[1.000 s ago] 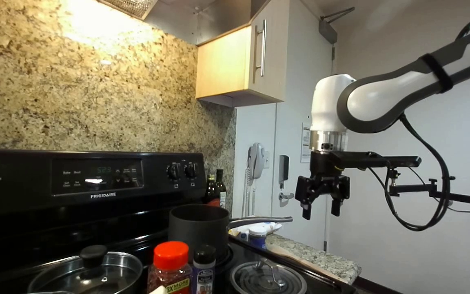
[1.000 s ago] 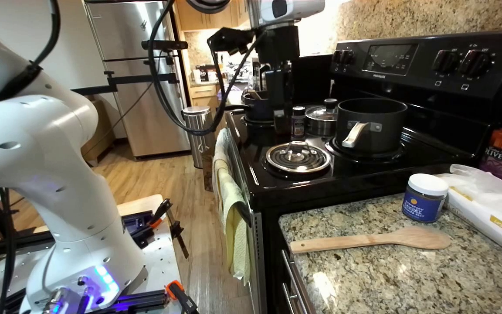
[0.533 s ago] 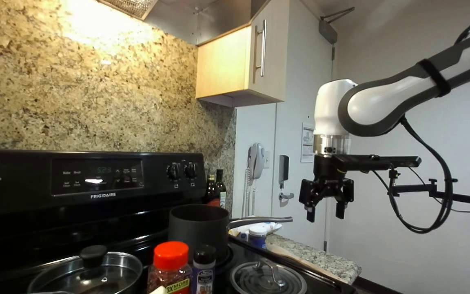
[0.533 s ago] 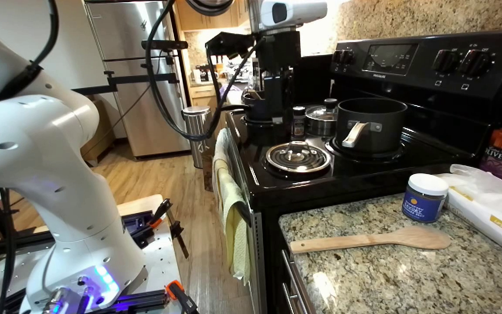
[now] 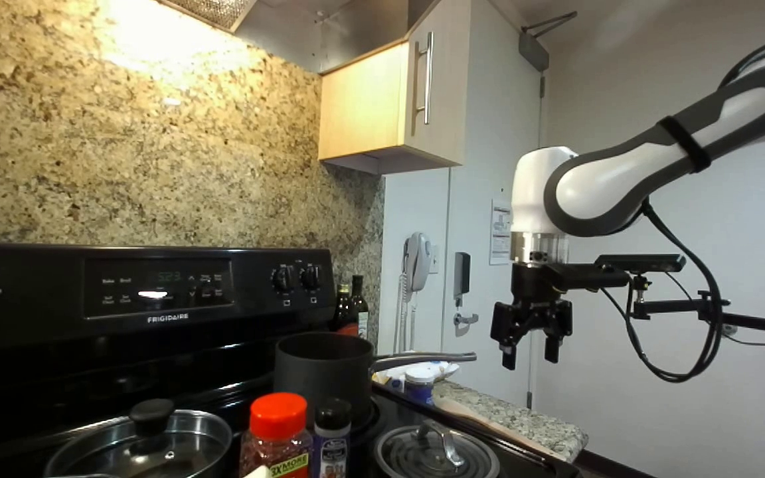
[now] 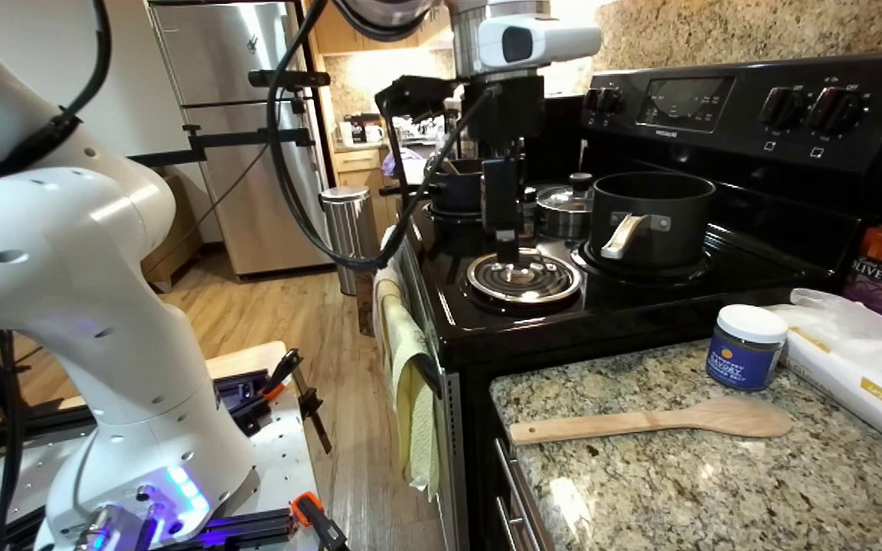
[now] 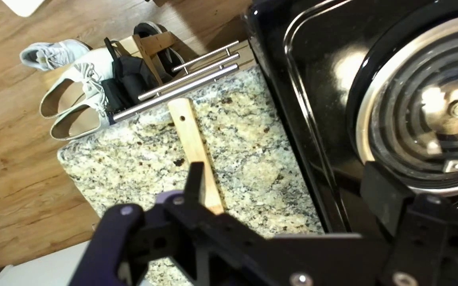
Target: Pick up the cooking stick and put it in the pot
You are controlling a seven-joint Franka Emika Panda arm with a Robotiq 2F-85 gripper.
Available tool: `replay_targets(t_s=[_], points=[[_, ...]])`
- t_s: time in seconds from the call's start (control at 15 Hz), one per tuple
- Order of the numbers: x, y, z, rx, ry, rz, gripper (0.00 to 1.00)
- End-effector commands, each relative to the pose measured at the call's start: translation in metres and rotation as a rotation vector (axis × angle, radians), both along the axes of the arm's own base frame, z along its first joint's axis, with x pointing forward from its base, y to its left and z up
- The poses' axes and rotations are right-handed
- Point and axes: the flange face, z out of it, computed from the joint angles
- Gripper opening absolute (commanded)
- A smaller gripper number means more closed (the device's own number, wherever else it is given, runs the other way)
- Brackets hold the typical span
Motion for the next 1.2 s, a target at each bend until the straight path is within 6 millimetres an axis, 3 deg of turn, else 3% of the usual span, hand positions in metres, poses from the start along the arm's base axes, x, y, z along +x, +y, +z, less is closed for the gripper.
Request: replay_targets(t_s=[0.0, 0.33, 0.67, 0.73, 1.13], points=[[0.002, -0.035, -0.018, -0.009, -0.042, 0.057, 1.0], [-0.006, -0.063, -0.069, 0.06, 0.004, 0.144, 1.0], [-0.008, -0.071, -0.078, 0.092, 0.023, 0.193, 1.0], [-0.01, -0.067, -0.072, 0.112, 0.025, 0.169, 1.0], [-0.002, -0.062, -0.082, 0.089, 0.043, 0.179, 1.0]])
